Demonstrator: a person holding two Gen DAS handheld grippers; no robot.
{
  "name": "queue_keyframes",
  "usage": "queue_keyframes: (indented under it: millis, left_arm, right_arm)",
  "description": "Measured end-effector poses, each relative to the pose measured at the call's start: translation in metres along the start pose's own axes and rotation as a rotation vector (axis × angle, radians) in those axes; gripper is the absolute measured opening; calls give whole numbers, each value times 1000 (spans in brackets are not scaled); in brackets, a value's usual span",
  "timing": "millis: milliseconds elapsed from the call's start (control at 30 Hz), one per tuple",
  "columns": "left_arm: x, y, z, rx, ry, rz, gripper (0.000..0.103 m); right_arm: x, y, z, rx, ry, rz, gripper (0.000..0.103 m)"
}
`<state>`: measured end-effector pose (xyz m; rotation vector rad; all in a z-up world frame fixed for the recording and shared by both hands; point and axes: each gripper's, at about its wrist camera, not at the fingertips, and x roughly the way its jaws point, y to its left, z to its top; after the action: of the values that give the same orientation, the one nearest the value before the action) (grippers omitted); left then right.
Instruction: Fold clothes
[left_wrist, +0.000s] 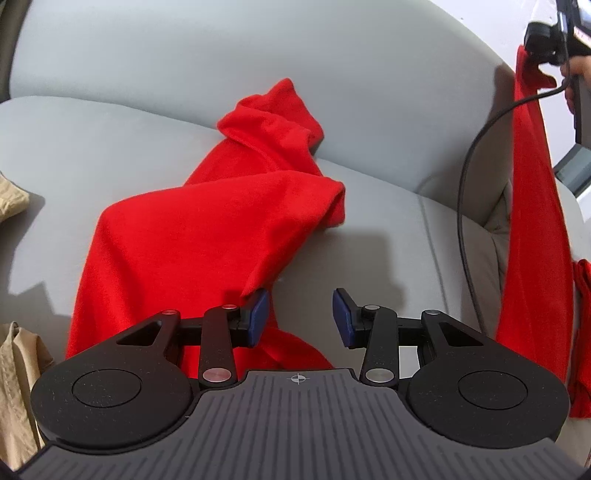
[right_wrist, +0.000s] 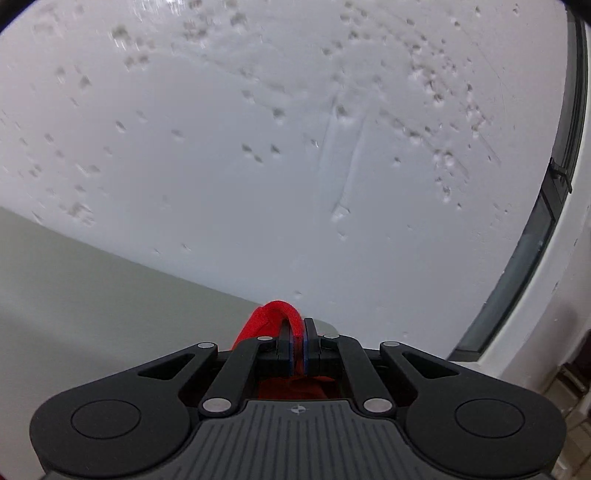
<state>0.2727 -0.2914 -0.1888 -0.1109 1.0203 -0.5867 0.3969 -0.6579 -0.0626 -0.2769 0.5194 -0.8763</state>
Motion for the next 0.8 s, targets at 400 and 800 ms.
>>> queue_keyframes:
  millis: [400, 800]
  left_arm:
    - [0, -2, -1, 13, -3, 3, 43]
    - [-25, 4, -1, 21, -50, 4, 44]
  right_arm:
    - [11, -19, -12, -62, 99, -36, 86]
    - [-58, -17, -52, -122, 396, 148, 90]
